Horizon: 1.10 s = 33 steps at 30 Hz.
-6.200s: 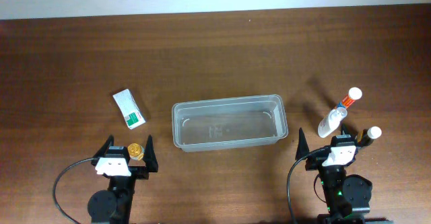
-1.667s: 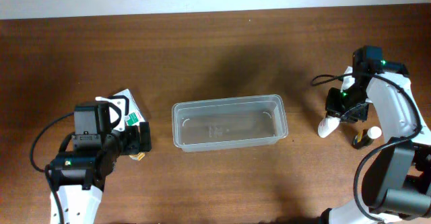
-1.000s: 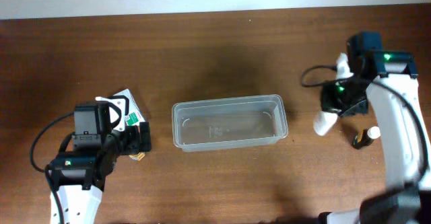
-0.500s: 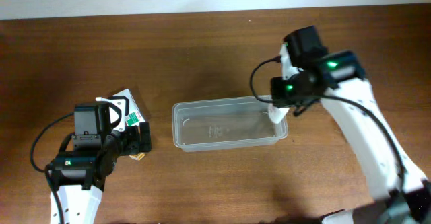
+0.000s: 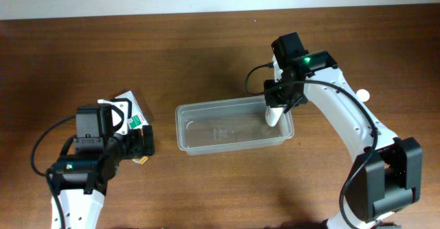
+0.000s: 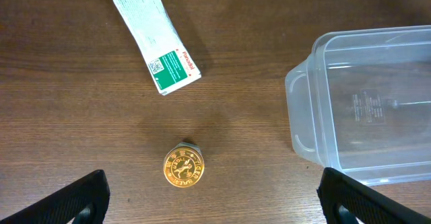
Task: Pack container
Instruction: 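Carry the pump bottle into the container's right end and release, then grasp the orange tube with white cap using the right gripper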
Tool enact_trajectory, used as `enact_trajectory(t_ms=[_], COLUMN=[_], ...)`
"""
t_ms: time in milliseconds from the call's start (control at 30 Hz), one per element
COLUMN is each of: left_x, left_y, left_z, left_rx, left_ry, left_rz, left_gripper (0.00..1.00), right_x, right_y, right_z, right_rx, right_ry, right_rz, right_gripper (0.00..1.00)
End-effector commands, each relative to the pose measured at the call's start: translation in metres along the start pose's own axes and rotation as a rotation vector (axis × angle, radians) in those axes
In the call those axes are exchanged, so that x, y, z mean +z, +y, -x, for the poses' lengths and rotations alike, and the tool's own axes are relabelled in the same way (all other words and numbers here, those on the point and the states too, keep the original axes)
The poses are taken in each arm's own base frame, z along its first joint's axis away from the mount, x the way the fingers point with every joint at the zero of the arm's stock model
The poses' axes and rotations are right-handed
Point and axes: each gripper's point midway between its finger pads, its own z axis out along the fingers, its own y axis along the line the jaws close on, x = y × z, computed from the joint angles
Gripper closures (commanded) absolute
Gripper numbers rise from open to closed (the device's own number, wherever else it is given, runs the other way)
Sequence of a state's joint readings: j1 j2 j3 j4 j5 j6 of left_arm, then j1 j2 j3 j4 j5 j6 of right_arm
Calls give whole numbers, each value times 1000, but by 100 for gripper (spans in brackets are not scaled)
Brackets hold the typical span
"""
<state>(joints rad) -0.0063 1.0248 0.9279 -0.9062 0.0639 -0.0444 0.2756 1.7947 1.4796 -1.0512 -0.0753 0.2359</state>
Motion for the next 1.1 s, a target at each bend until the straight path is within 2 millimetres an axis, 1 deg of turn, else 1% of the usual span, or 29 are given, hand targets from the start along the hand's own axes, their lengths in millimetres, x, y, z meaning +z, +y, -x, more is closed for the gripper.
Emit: enact_trajectory(t_ms=[0, 100, 233, 300, 367, 400, 467, 500, 533, 567, 600, 633, 667, 700, 733, 800, 900, 967, 1067], left_x=[-4, -4, -4, -4, -4, -4, -4, -4, -4, -4, -4, -4, -4, -4, -4, -4, -4, -4, -4], left_y=[-2, -2, -2, -2, -2, -2, -2, -2, -2, -2, -2, -2, -2, -2, -2, -2, -2, -2, -2], left_z=[6, 6, 6, 6, 6, 6, 6, 6, 6, 6, 6, 6, 6, 6, 6, 6, 6, 6, 6], left_rx=[27, 27, 27, 27, 27, 27, 27, 27, 27, 27, 27, 27, 27, 27, 27, 27, 27, 27, 27], left_ry=[-17, -17, -16, -16, -16, -16, -16, -16, -16, -16, -16, -17, -16, -16, -16, -16, -16, -16, -16], left_rz=[-4, -4, -4, -4, -3, -3, -3, -3, -3, -3, -3, -3, -3, -3, -3, -4, -3, -4, -4], left_gripper=[1, 0, 0, 1, 1, 1, 1, 1, 1, 1, 1, 1, 1, 1, 1, 1, 1, 1, 1], right_x=[-3, -3, -6, -13, -30, -42, -72, -88, -112, -126, -140, -151, -158, -162, -163, -158, -141, -122, -96], right_y=[1, -1, -1, -3, -8, -11, -21, -27, -38, -46, -59, -74, -87, -104, -118, -149, -187, -208, -224], right_z=[-2, -7, -10, -9, -5, -1, 8, 13, 20, 24, 28, 31, 32, 31, 30, 23, 9, 0, -8], right_rx=[3, 5, 2, 1, 0, 1, 10, 26, 59, 84, 122, 163, 200, 244, 285, 371, 474, 532, 571], right_ry=[4, 22, 31, 14, -25, -55, -129, -170, -230, -262, -297, -323, -336, -342, -341, -304, -216, -135, -36], right_rz=[-8, -13, -16, -26, -56, -79, -123, -140, -153, -154, -158, -168, -178, -185, -187, -204, -222, -232, -235], right_gripper=[71, 66, 65, 64, 62, 60, 54, 49, 40, 35, 31, 26, 23, 23, 22, 21, 20, 20, 19])
